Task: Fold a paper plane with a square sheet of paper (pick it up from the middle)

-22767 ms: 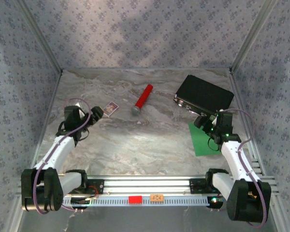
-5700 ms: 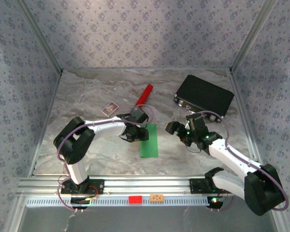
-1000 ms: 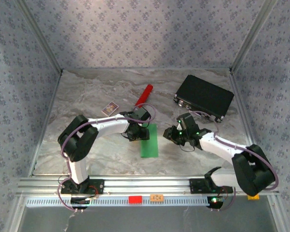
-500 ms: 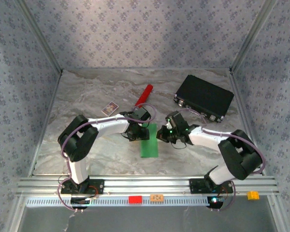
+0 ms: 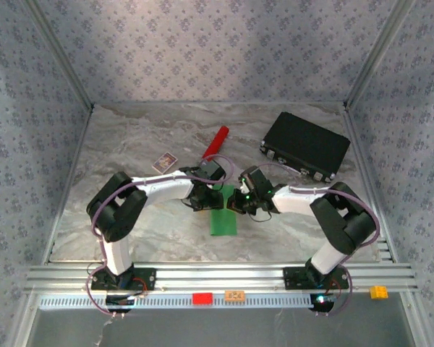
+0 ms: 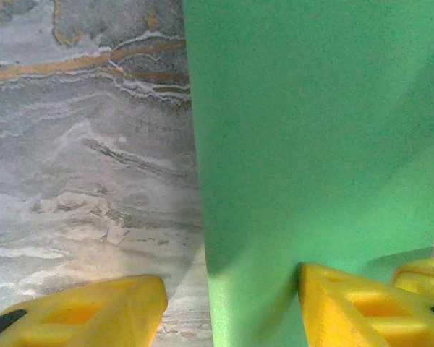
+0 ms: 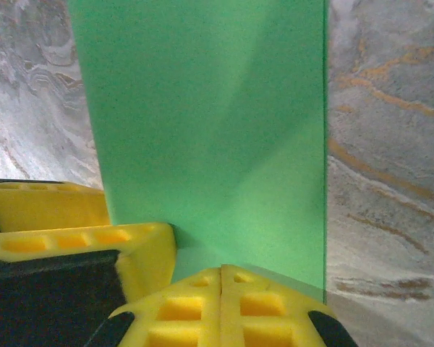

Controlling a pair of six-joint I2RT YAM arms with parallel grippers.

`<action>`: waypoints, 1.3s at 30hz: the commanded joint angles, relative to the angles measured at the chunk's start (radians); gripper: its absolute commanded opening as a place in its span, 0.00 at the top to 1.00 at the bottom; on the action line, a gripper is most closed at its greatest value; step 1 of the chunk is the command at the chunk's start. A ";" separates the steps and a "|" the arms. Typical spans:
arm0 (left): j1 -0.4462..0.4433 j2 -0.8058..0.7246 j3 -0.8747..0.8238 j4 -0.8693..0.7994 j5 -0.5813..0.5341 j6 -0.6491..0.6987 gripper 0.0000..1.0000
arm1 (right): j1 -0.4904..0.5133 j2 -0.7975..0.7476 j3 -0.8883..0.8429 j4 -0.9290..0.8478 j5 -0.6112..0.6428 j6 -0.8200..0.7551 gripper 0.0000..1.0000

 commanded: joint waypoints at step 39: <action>0.068 -0.098 -0.200 0.621 0.445 -0.097 1.00 | -0.112 -0.008 -0.085 -0.177 0.042 -0.210 1.00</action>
